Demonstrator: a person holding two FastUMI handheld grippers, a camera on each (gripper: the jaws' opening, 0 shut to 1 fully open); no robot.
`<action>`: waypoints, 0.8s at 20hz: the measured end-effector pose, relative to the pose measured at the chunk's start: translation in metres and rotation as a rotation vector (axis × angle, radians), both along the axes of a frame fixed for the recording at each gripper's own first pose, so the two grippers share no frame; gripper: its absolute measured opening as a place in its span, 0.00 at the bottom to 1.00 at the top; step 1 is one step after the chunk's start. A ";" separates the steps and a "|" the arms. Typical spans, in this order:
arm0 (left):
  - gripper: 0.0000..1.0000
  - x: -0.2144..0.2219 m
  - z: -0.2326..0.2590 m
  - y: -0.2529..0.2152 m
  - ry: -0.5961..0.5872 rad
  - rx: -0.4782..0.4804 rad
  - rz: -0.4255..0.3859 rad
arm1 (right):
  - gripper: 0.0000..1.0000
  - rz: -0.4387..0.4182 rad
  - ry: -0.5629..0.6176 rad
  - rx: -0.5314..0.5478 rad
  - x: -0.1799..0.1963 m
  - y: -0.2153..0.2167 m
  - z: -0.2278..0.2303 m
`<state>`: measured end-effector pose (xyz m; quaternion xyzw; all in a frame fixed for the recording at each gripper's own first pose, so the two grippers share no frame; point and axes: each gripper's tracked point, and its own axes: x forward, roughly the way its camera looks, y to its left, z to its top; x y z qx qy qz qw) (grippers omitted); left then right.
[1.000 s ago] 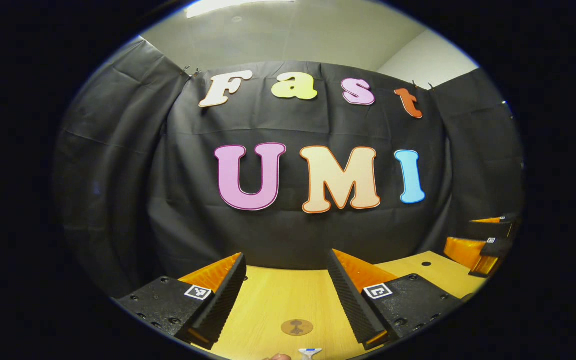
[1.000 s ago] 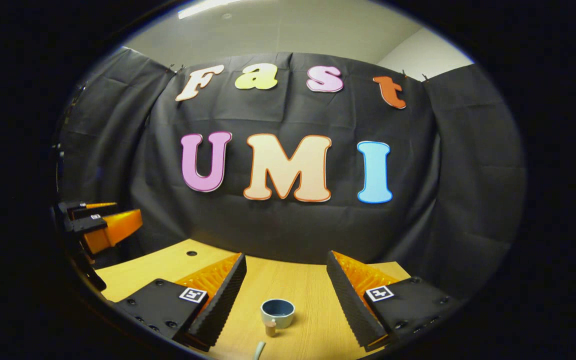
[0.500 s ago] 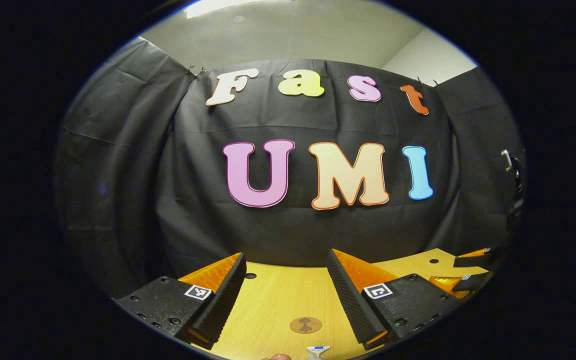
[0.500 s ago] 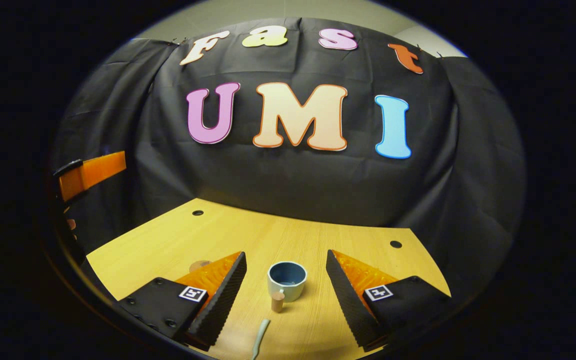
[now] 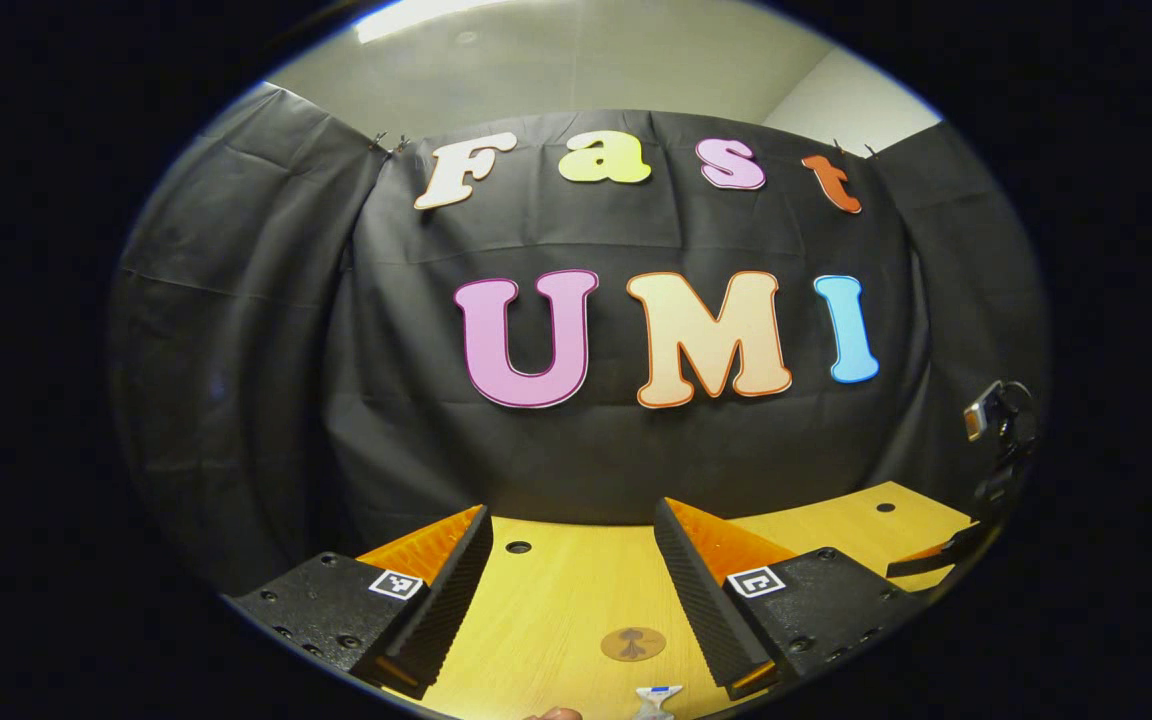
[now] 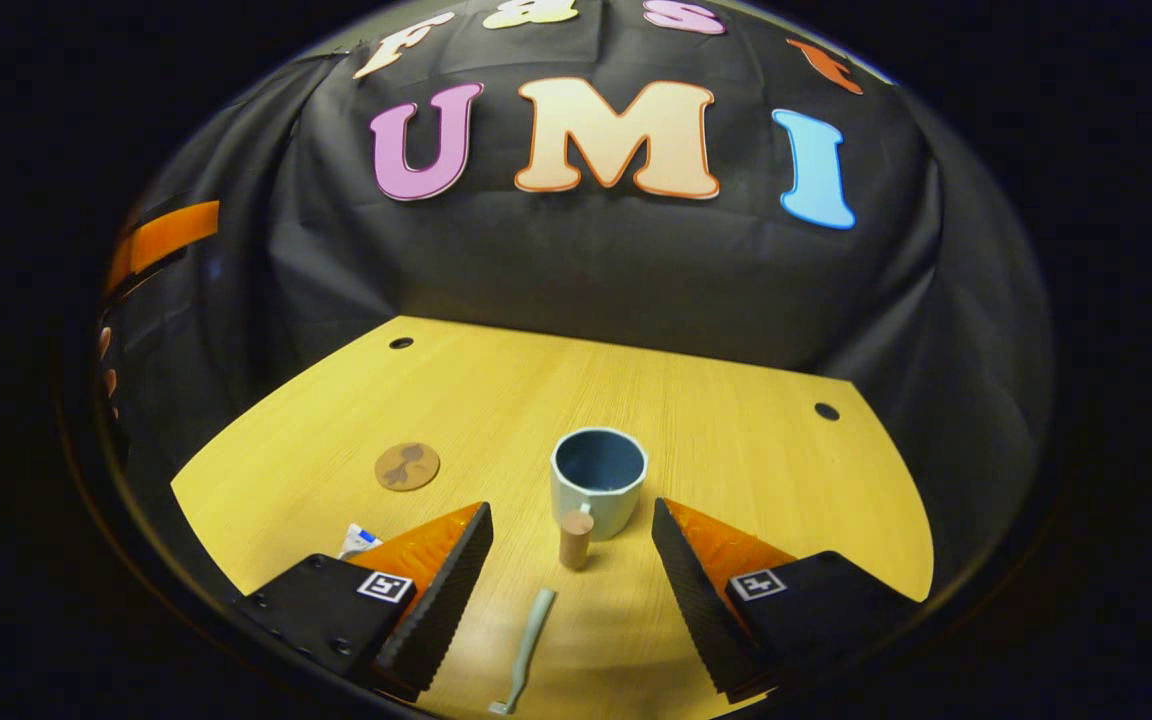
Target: Put the toothbrush and toothpaste on the desktop into the cup, then pick up the cup and place it on the coaster on the desktop.
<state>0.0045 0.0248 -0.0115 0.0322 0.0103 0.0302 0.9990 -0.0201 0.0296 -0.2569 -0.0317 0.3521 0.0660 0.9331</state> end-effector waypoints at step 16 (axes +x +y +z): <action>0.94 -0.003 -0.022 0.022 0.062 0.014 0.027 | 0.98 -0.001 0.377 -0.076 -0.061 0.005 -0.106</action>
